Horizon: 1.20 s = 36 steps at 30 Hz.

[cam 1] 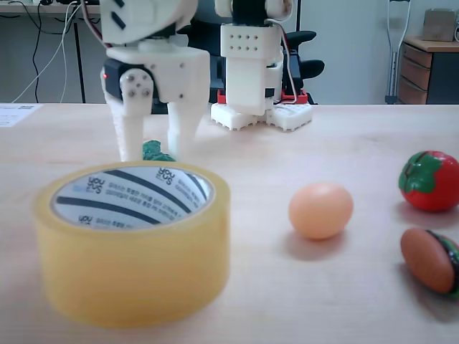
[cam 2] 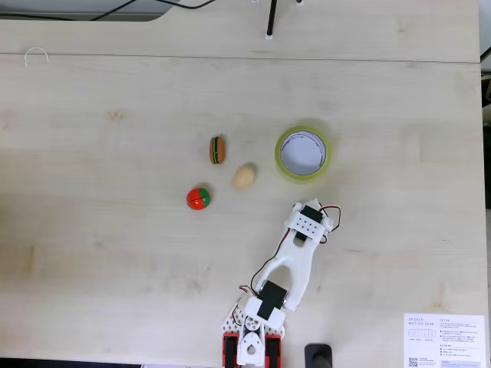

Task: Grasp a cucumber and put it in the hole.

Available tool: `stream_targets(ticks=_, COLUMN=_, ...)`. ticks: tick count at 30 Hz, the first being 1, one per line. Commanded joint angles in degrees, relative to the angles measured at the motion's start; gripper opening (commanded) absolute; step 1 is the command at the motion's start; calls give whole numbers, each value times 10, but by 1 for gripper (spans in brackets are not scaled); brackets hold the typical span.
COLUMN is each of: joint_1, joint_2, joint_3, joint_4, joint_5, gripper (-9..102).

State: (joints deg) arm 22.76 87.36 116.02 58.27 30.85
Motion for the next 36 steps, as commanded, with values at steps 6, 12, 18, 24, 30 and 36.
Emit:
stream_targets(ticks=6, joint_1=4, joint_2=41, joint_3=-7, joint_4=0, joint_5=20, gripper=4)
stream_targets(ticks=12, joint_1=4, joint_2=84, joint_3=-44, joint_4=7, joint_5=44, gripper=2)
stream_targets(ticks=18, joint_1=4, joint_2=120, joint_3=-108, joint_4=27, joint_5=95, gripper=1)
stream_targets(ticks=24, joint_1=1, joint_2=151, joint_3=-153, joint_4=29, joint_5=159, gripper=0)
stream_targets(ticks=30, joint_1=-10, joint_2=174, joint_3=-175, joint_4=29, joint_5=230, gripper=0)
stream_targets(ticks=36, joint_1=-35, joint_2=171, joint_3=-224, joint_4=26, joint_5=271, gripper=0)
